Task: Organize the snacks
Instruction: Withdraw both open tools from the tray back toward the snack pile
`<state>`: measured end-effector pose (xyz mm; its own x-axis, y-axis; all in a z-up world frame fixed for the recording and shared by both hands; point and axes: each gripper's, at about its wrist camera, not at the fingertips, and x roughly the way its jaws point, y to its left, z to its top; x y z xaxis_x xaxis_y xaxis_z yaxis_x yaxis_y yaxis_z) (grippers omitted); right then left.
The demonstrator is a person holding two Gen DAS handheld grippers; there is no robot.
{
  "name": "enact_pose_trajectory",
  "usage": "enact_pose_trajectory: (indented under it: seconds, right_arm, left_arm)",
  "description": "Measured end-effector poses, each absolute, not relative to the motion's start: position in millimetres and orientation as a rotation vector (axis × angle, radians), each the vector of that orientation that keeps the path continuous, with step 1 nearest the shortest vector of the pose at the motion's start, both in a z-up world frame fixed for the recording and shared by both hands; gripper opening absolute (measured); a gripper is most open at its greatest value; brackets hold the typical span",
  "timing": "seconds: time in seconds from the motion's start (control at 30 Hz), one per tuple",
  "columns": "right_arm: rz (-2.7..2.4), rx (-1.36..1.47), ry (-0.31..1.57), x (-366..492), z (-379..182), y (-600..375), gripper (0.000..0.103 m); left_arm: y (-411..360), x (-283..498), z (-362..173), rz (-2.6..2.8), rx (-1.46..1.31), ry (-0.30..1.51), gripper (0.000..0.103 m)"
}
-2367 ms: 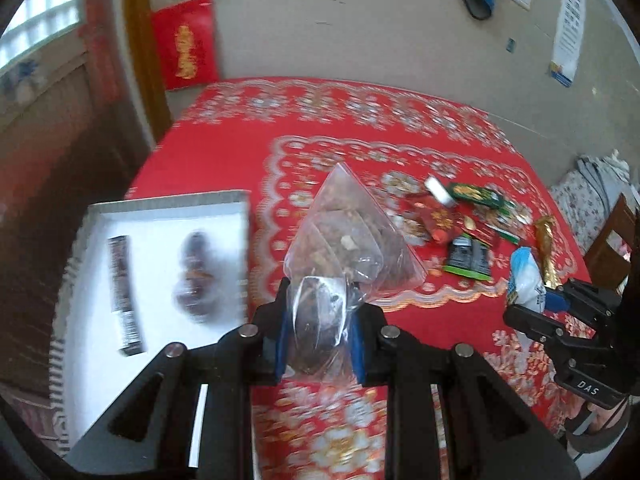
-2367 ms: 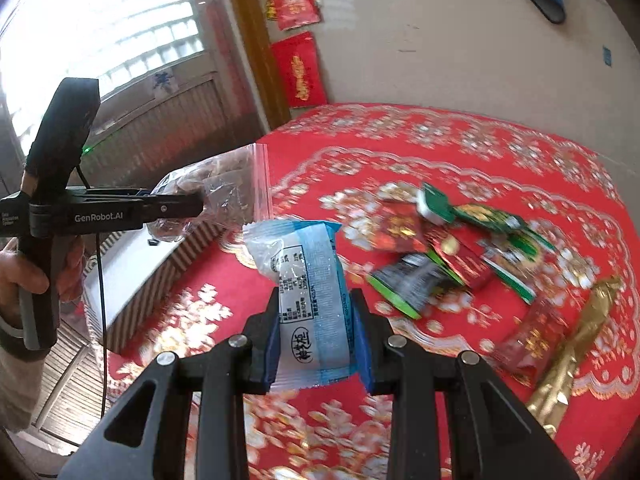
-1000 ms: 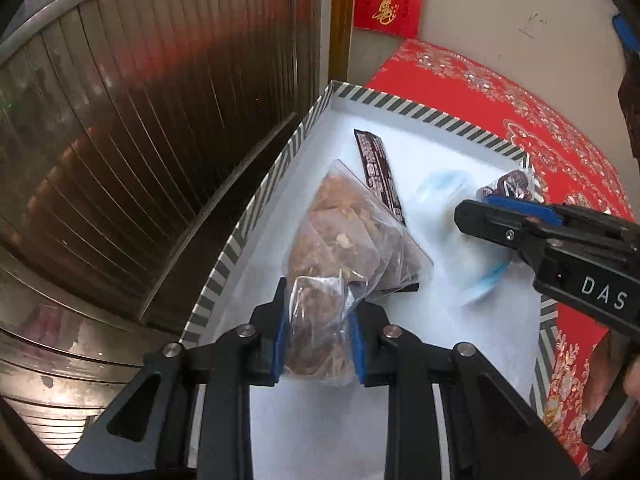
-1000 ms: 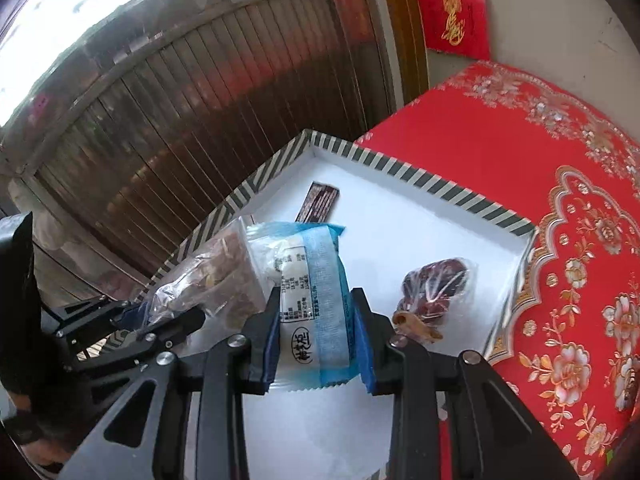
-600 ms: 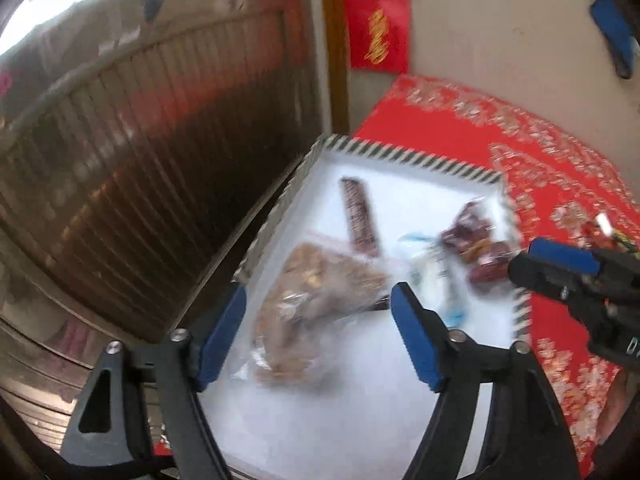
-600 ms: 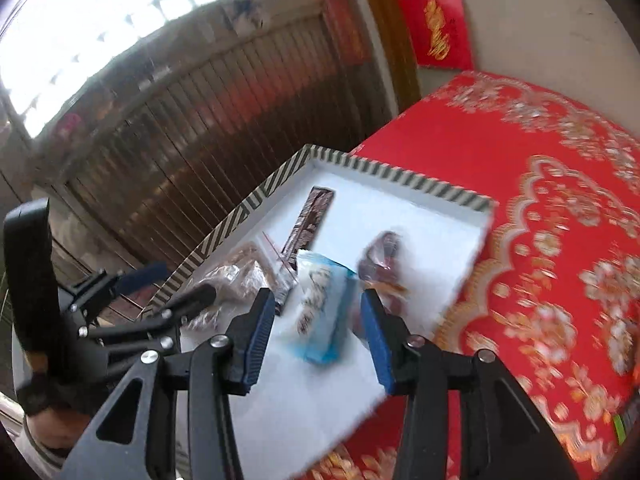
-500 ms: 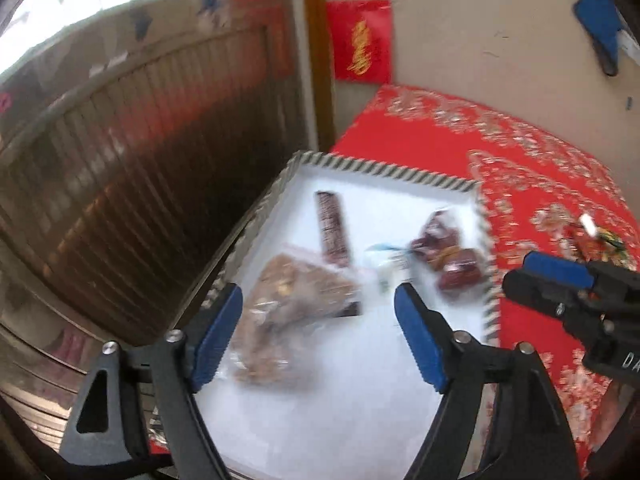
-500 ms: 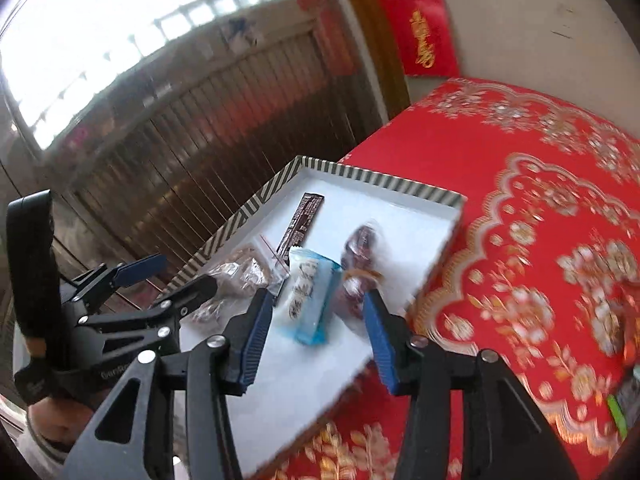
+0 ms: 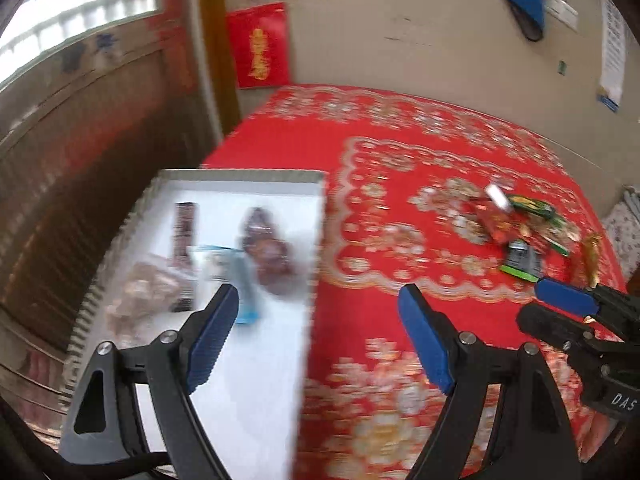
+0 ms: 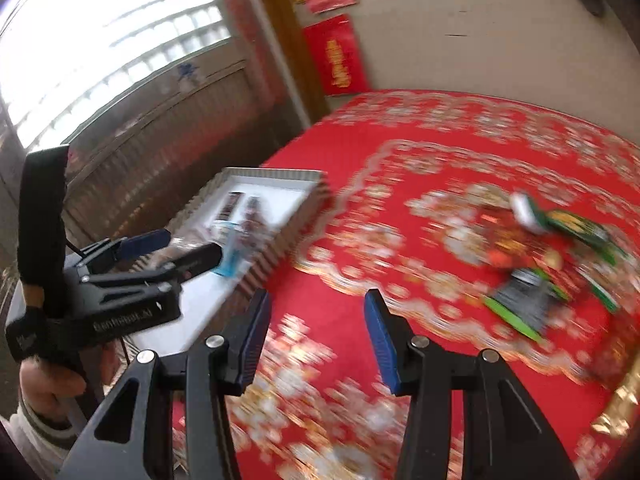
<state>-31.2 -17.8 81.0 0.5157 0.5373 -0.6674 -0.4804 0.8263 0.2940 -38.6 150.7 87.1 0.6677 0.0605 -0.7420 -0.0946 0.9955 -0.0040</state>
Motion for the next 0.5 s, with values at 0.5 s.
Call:
enact_pose_trajectory:
  seconds: [0.5]
  right_arm:
    - [0.180,0.066,0.770,-56.6,104.8,-165.9,0.072]
  left_arm:
    - [39.5,-21.9,88.8,-0.117,-0.002,0.860,0.082]
